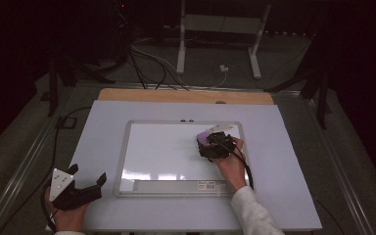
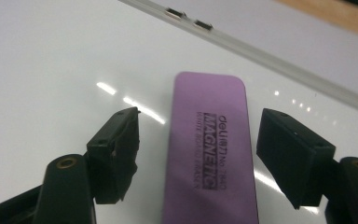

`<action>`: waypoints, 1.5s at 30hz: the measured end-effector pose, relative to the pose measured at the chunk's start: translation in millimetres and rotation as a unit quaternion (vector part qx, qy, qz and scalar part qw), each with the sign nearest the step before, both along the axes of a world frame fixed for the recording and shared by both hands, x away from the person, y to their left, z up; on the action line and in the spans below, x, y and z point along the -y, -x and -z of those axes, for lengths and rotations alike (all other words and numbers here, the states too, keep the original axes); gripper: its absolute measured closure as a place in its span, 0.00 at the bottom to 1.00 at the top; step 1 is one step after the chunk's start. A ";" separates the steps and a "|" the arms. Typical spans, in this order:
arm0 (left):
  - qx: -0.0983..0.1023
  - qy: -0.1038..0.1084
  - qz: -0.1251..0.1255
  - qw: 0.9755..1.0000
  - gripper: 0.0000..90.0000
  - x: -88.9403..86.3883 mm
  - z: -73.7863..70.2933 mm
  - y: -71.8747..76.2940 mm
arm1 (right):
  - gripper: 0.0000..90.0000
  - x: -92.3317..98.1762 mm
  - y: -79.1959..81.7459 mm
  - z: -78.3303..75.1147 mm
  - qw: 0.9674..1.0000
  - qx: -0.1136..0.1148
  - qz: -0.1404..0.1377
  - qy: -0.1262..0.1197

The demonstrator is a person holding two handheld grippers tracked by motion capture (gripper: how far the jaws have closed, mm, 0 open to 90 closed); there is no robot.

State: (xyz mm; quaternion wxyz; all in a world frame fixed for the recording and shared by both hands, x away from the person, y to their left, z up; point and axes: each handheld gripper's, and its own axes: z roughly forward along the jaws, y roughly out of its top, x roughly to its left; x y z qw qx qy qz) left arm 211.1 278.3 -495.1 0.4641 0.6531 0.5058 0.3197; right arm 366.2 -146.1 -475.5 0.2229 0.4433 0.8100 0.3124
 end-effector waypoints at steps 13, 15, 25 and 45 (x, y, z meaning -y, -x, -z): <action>-0.002 -0.002 0.001 1.000 0.01 1.0 0.6 -0.7 | 0.44 3.5 6.8 10.6 1.000 -0.006 -0.016 0.016; -0.002 -0.001 0.001 1.000 0.01 0.9 0.6 -0.6 | 0.44 2.9 7.0 12.5 1.000 -0.009 -0.015 0.022; -0.001 -0.001 0.002 1.000 0.01 1.4 0.3 -0.4 | 0.40 -0.9 7.7 14.5 0.999 -0.004 -0.023 0.045; -0.002 -0.002 0.002 1.000 0.01 1.7 0.7 -0.7 | 0.60 17.0 -4.7 17.7 0.999 -0.022 0.019 0.045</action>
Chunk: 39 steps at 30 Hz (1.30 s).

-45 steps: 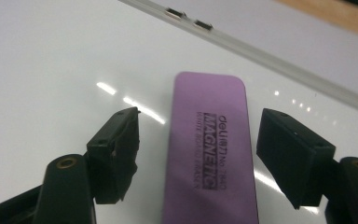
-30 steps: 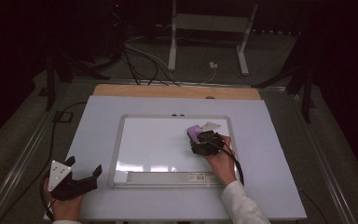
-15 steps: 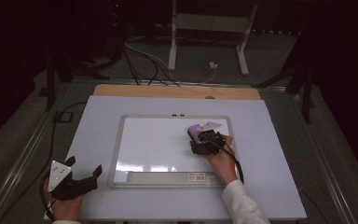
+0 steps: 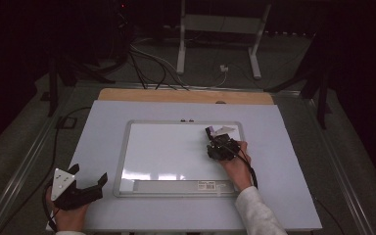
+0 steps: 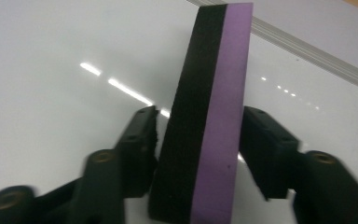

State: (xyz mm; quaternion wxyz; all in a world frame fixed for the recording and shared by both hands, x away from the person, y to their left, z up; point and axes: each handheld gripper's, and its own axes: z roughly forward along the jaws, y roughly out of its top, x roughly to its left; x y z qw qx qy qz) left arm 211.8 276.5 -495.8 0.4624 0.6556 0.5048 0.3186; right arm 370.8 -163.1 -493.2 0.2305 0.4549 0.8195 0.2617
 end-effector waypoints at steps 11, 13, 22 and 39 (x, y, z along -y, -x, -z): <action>0.000 0.000 0.000 1.000 0.01 -0.2 0.0 0.0 | 0.71 11.4 -3.1 -15.0 0.998 0.036 0.042 -0.024; 0.000 0.000 0.000 1.000 0.01 -0.2 0.1 -0.1 | 0.70 15.7 -5.0 -16.7 0.997 0.038 0.052 -0.031; -0.003 -0.002 0.001 1.000 0.01 0.4 0.4 -0.5 | 0.70 32.1 -10.7 -23.8 0.994 0.044 0.082 -0.054; -0.004 -0.001 0.000 1.000 0.01 0.6 1.0 -0.9 | 0.70 55.7 -21.1 -37.8 0.989 0.057 0.123 -0.066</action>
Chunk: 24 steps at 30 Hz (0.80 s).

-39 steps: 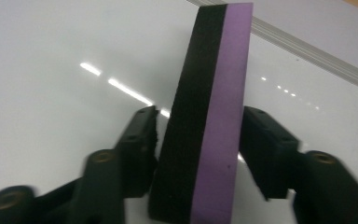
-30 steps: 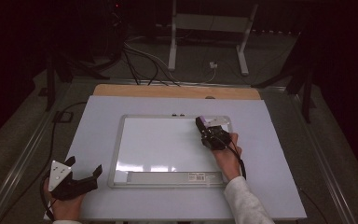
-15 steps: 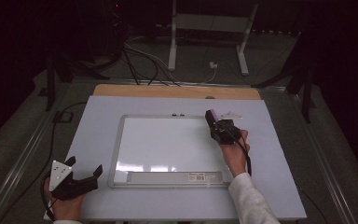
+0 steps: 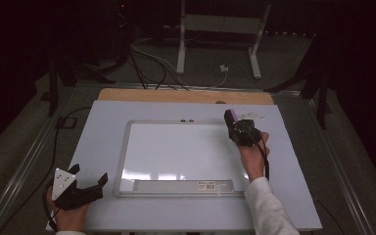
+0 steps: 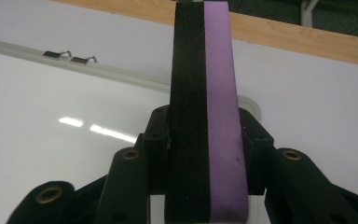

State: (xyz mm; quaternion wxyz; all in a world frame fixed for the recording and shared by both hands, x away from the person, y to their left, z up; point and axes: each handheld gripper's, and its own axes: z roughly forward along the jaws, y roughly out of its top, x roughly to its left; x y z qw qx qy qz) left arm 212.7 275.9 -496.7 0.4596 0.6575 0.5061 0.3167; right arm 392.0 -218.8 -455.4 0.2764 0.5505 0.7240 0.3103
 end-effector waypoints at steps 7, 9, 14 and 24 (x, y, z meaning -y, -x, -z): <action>0.000 -0.001 0.000 1.000 0.01 0.4 -0.1 0.2 | 0.70 4.8 -4.1 4.7 1.000 -0.008 0.010 0.001; 0.000 0.000 0.000 1.000 0.01 0.0 0.0 0.3 | 0.70 5.8 -5.7 6.2 1.000 -0.011 0.015 -0.003; 0.000 -0.001 0.001 1.000 0.01 0.4 -0.1 0.0 | 0.70 8.1 -8.7 10.8 0.999 -0.020 0.025 -0.008; 0.001 -0.002 0.000 1.000 0.01 0.5 -0.5 0.2 | 0.70 13.6 -11.3 17.6 0.998 -0.032 0.047 -0.017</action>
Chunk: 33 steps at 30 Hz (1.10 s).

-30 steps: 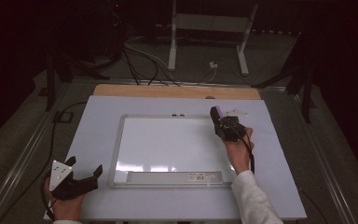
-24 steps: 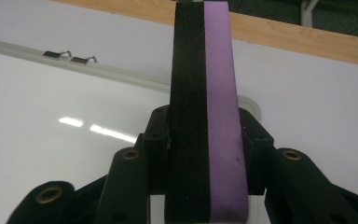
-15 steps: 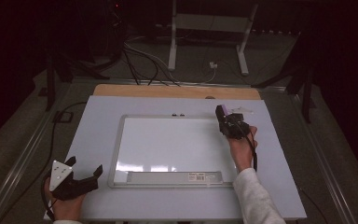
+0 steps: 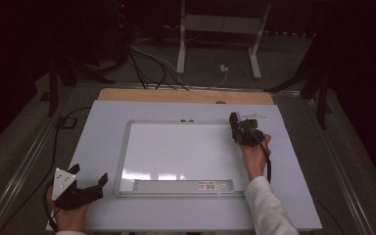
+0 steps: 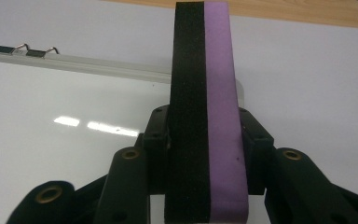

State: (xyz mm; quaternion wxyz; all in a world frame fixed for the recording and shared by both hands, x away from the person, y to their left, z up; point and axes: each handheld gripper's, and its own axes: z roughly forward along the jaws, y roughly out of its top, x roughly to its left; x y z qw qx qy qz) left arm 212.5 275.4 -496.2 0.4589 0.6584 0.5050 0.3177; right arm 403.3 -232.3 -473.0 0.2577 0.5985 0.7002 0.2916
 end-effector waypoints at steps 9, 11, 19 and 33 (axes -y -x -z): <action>-0.001 0.000 0.000 1.000 0.01 -0.3 0.1 0.1 | 0.70 1.5 -0.1 10.2 1.000 -0.012 0.012 -0.003; 0.000 0.000 0.000 1.000 0.01 0.0 0.1 0.1 | 0.70 1.2 0.2 12.3 1.000 -0.013 0.014 -0.003; 0.000 0.000 0.000 1.000 0.01 -0.5 0.2 0.3 | 0.70 1.9 0.1 18.8 0.999 -0.026 0.028 -0.007; 0.000 0.000 0.000 1.000 0.01 -0.7 -0.2 0.5 | 0.70 -1.5 -0.7 23.3 0.999 -0.028 0.044 -0.003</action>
